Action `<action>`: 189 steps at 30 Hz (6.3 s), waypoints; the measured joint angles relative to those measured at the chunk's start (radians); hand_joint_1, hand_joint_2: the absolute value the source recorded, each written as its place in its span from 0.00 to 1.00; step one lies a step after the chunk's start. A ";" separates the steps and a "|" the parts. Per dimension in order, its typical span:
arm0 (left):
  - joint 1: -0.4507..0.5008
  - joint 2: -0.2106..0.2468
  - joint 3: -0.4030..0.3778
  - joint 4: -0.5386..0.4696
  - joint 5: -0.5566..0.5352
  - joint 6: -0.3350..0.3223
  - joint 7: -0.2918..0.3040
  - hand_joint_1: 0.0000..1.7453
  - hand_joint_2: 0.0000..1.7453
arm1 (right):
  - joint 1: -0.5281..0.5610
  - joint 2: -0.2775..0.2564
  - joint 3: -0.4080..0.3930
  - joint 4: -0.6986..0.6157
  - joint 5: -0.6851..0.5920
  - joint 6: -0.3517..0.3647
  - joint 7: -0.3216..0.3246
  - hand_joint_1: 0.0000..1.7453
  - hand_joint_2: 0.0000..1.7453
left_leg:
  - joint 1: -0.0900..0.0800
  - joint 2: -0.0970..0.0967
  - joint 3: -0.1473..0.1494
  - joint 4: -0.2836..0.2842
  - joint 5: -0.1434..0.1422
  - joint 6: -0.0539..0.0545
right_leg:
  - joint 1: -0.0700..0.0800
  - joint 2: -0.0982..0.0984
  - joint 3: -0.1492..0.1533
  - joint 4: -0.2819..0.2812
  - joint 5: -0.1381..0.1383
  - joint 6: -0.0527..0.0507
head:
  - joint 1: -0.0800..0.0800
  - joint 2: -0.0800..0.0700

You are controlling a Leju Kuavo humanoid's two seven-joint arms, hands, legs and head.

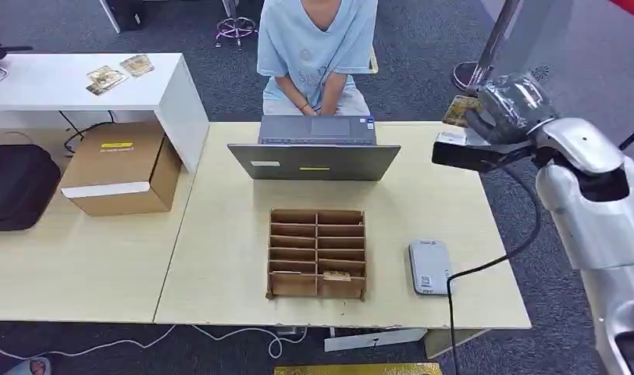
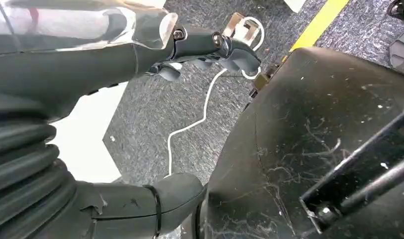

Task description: Pass the card to the sensor for recognition and then transmit it.

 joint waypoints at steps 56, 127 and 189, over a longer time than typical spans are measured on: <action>0.021 0.007 0.018 -0.002 0.052 0.034 0.074 0.00 1.00 | -0.326 -0.459 0.516 0.016 -0.713 0.469 -0.045 1.00 1.00 | 0.000 0.003 0.001 0.000 -0.002 0.002 | 0.000 0.003 0.000 0.000 0.000 0.000 | -0.001 0.000; 0.041 0.047 0.085 -0.003 0.159 0.089 0.082 0.00 1.00 | -0.465 -0.093 1.193 0.523 -0.839 0.430 -0.154 1.00 1.00 | -0.001 0.007 0.005 0.000 -0.001 0.002 | 0.000 0.004 0.003 0.000 0.000 0.000 | 0.000 0.000; 0.049 0.049 0.130 -0.003 0.202 0.107 0.126 0.00 1.00 | -0.307 -0.114 1.146 0.521 -0.782 0.438 -0.201 1.00 1.00 | -0.001 0.009 0.006 0.000 -0.002 0.002 | 0.000 0.006 0.003 0.000 0.000 0.000 | 0.000 0.000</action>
